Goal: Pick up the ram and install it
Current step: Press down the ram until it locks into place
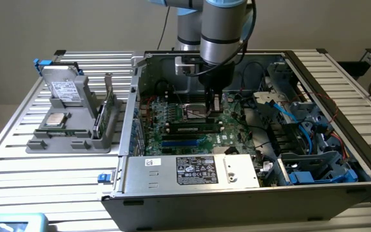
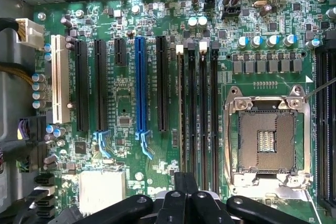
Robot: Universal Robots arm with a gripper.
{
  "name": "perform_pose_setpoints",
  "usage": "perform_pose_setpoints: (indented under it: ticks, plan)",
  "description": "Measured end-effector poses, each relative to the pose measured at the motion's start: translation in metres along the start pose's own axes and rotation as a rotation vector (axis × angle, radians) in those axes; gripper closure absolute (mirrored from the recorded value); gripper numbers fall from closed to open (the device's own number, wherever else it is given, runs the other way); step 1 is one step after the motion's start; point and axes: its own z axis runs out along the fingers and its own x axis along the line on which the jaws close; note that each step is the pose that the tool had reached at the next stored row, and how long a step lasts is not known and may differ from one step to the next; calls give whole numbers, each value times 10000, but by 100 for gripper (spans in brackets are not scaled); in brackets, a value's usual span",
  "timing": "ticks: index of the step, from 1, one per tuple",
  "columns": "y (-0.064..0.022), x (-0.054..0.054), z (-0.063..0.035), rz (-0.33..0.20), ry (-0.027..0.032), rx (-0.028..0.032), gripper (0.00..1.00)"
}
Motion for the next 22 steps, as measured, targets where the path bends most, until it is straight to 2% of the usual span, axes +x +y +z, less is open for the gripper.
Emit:
perform_pose_setpoints:
  ticks: [22]
  plan:
    - [-26, -9, 72, 76, 2, 10, 89]
